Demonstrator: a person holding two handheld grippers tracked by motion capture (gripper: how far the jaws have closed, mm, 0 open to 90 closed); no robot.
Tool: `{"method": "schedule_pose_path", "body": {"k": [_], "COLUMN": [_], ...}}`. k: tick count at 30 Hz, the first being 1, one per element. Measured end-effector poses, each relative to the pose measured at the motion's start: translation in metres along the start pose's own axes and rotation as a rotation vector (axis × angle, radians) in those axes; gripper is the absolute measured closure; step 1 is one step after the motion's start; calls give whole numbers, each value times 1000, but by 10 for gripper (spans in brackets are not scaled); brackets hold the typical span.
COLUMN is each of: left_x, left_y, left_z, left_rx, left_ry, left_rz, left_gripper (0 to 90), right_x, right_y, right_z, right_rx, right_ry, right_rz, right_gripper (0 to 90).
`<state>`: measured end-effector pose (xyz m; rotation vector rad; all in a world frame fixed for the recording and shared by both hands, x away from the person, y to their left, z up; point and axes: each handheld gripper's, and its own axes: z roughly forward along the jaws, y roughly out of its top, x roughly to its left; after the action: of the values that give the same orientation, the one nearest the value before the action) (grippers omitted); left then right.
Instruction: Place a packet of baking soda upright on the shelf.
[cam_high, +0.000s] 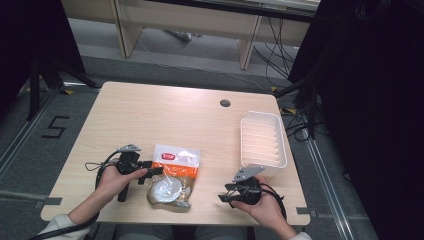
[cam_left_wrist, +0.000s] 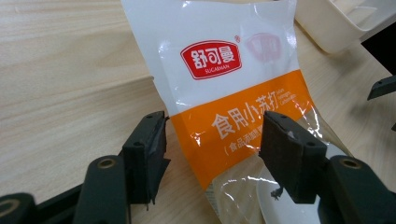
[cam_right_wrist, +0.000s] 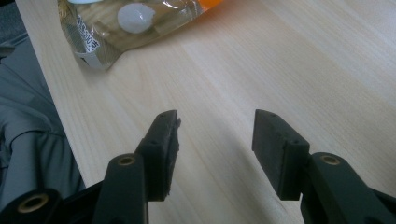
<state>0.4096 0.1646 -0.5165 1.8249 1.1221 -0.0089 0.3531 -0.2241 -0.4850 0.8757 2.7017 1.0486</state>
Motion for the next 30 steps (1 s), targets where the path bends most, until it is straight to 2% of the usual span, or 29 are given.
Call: {"method": "schedule_pose_path", "body": {"k": [4, 10, 13, 16, 17, 19, 20, 21, 22, 23, 24, 26, 30], "left_x": [2, 7, 7, 7, 7, 7, 5, 5, 3, 3, 0, -2, -5], "left_y": [3, 3, 3, 3, 3, 3, 4, 4, 5, 5, 5, 5, 5], "left_z": [3, 7, 6, 5, 4, 3, 2, 2, 1, 1, -1, -1, -4], "left_rx": [-14, 3, 2, 2, 1, 5, 0, 0, 1, 1, 0, -2, -7], "left_ry": [-22, -56, -59, -59, -58, -54, -62, -62, -86, -86, -81, -83, -76], "left_rz": [-26, -60, -61, -37, -32, -24, -15, -15, -3, -3, 31, 50, 67], "left_gripper": [433, 506, 535, 575, 589, 621, 649, 667, 687, 697, 713, 739, 810], "right_x": [0, 0, 0, 1, 0, 0, 0, 0, 0, 0, 0, 0, 0], "right_y": [1, 1, 1, 0, -1, 0, 0, 0, 0, 0, -1, -1, -1], "right_z": [-1, -1, -2, -1, 2, 1, -1, -1, -1, -1, 1, 1, 0], "right_rx": [16, 21, 23, 25, -6, 6, 32, 32, 29, 29, 11, 14, 19], "right_ry": [1, 9, 10, 7, -2, 0, 2, 2, 7, 7, -3, -6, -2], "right_rz": [-2, 4, 7, 10, -3, -3, -8, -8, -11, -11, -3, -2, 4], "right_gripper": [513, 512, 511, 511, 510, 511, 511, 511, 511, 511, 511, 511, 511]}}
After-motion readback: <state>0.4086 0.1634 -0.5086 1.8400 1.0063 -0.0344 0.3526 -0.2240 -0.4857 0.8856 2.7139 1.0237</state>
